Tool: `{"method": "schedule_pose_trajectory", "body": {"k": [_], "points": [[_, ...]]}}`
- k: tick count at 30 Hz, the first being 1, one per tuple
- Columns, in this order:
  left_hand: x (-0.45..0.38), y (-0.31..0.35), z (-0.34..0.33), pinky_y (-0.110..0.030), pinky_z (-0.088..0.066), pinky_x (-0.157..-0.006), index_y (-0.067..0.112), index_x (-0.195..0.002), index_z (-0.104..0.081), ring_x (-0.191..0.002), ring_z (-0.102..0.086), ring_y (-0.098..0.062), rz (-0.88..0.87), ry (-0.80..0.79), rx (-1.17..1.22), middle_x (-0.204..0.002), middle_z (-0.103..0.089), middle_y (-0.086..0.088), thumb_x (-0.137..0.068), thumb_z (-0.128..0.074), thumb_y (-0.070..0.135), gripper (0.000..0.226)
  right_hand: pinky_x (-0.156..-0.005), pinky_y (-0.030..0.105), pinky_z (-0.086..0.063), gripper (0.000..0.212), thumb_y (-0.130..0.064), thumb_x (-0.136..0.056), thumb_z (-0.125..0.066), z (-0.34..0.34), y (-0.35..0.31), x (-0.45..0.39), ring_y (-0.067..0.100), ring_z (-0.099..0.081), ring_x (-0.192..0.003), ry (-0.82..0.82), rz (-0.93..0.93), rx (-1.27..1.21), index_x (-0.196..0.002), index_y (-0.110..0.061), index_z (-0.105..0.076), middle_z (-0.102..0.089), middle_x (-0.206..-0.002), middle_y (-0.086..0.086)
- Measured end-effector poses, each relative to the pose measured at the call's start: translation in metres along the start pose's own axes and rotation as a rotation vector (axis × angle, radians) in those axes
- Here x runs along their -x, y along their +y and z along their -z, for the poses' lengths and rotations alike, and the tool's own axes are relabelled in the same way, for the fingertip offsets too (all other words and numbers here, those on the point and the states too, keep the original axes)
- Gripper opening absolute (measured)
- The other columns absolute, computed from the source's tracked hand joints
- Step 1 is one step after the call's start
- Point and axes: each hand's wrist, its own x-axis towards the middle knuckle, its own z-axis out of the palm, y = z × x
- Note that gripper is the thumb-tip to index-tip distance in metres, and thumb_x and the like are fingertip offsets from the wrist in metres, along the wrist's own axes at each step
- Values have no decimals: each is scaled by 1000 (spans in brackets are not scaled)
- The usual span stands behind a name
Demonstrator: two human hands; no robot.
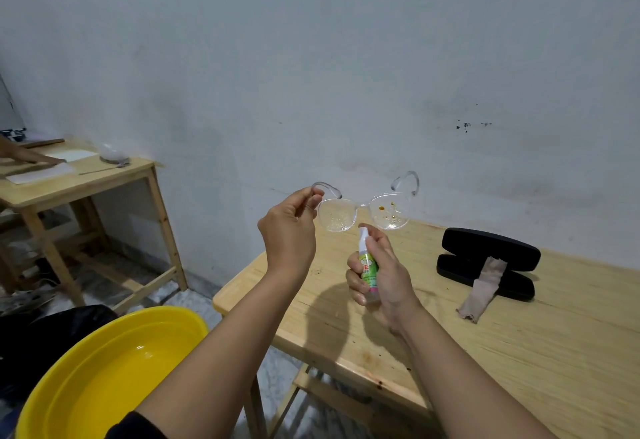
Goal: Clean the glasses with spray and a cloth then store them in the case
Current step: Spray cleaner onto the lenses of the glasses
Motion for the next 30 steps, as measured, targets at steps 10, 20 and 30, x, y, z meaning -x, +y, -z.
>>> {"method": "schedule_pose_trajectory", "body": {"k": [10, 20, 30], "points": [[-2, -4, 2, -15, -50, -77, 15, -98, -72, -70, -62, 4, 10, -8, -29, -76, -66, 13, -89, -59, 16, 16, -35, 19, -33, 19, -23, -97, -36, 2, 7, -5, 14, -40, -38, 177, 75, 392, -108, -33, -47, -43, -70, 4], [10, -3, -35, -5, -41, -70, 17, -95, -72, -78, -67, -14, 21, -100, -22, -77, -67, 6, -90, -58, 18, 15, -46, 2, -40, 27, -19, -91, -53, 74, -54, 54, 6, -56, -69, 669, 473, 950, -118, -23, -58, -62, -87, 4], [76, 22, -135, -17, -37, -69, 13, -97, -71, -79, -64, -20, -18, -318, 22, -80, -70, -8, -90, -57, 21, 18, -70, 1, -40, 30, -20, -84, -66, 160, -142, 191, 4, -59, -80, 1076, 565, 1158, -114, -24, -63, -64, -91, -5]]}}
